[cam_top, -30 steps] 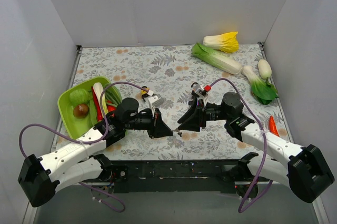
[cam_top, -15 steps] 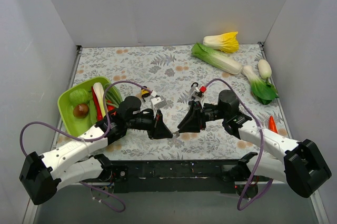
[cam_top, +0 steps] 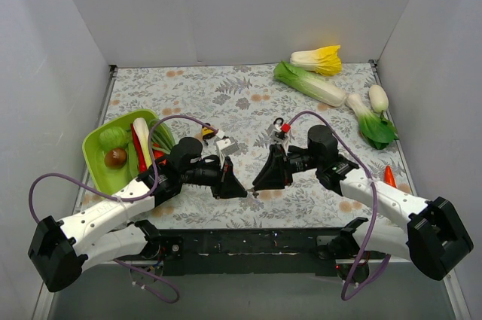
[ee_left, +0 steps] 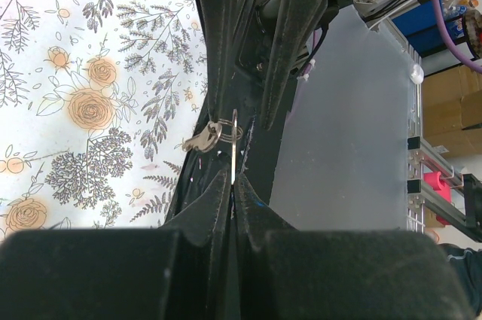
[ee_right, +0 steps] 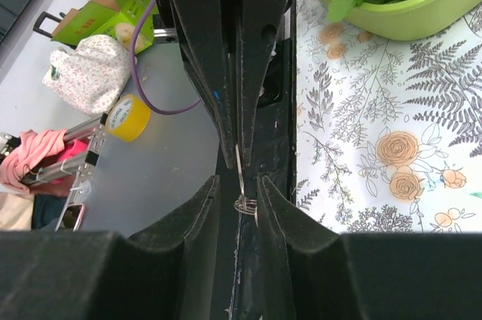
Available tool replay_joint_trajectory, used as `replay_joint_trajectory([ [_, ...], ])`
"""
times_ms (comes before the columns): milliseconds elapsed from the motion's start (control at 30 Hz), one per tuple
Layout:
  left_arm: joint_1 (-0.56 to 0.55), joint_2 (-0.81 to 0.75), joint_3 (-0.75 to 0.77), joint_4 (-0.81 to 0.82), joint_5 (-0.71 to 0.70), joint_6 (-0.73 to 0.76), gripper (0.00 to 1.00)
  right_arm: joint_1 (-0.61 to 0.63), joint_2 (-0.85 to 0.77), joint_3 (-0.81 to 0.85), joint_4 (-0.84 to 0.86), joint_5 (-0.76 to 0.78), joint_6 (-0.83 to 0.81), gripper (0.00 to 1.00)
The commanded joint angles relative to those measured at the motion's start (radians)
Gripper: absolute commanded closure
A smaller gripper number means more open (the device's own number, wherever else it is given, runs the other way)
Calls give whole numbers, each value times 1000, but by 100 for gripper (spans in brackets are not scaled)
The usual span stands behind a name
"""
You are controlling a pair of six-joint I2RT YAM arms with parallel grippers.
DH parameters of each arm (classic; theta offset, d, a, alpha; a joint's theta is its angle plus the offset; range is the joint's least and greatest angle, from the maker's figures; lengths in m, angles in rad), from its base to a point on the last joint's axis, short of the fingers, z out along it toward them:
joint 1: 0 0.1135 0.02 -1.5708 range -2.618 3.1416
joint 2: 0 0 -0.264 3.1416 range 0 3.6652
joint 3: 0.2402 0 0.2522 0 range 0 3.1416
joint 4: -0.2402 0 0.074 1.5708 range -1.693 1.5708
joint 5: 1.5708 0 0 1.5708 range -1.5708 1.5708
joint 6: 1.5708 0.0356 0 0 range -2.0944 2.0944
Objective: Unlock with the key
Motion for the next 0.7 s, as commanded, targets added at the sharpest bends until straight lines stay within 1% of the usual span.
replay_joint_trajectory([
  [0,2,-8,42,4,2,15,100,8,17,47,-44,-12,-51,68],
  [200,2,-7,43,2,-1,17,100,14,21,55,-83,-11,-72,70],
  [300,2,-5,46,2,-4,20,100,16,17,56,-84,-6,-75,75],
  [500,2,7,46,1,-7,21,100,17,17,58,-84,-3,-78,97],
  [533,2,9,46,2,-8,21,100,17,18,58,-86,-5,-80,99],
  [667,2,3,45,2,-57,11,100,17,17,55,-83,-9,-78,99],
])
